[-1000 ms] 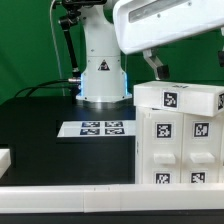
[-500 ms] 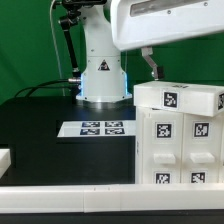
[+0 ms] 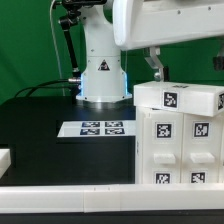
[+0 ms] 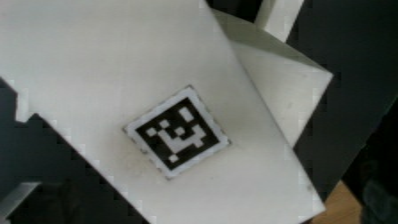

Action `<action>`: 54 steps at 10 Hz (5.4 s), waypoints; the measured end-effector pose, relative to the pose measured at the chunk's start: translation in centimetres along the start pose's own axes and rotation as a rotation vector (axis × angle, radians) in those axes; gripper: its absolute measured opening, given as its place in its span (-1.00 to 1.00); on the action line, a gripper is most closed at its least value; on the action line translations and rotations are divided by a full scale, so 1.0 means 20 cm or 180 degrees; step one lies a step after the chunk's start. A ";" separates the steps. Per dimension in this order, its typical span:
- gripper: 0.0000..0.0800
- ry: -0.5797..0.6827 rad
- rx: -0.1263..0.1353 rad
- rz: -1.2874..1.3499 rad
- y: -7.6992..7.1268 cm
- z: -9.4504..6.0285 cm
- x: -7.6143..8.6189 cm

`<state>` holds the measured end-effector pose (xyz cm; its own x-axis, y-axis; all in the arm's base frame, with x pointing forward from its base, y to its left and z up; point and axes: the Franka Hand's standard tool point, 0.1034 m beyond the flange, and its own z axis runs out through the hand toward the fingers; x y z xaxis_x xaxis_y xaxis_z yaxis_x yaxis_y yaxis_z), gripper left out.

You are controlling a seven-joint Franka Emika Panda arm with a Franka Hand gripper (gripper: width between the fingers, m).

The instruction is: Assemble cabinet

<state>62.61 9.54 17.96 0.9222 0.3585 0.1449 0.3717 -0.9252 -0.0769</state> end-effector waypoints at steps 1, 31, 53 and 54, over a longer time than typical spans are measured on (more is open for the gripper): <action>0.99 -0.0021 -0.0018 -0.0058 -0.01 0.01 -0.01; 0.40 0.0161 -0.0154 0.3466 0.06 0.14 -0.08; 0.99 0.0164 0.0445 0.6544 -0.05 -0.09 -0.01; 0.99 0.0163 0.0444 0.6518 -0.06 -0.09 -0.01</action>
Offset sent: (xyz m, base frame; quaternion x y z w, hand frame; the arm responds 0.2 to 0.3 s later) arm -0.0204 -0.0013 -0.0249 -0.0020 0.0165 -0.1314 0.9912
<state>61.77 10.29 19.78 -0.0838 -0.9740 -0.2104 -0.9744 0.1243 -0.1874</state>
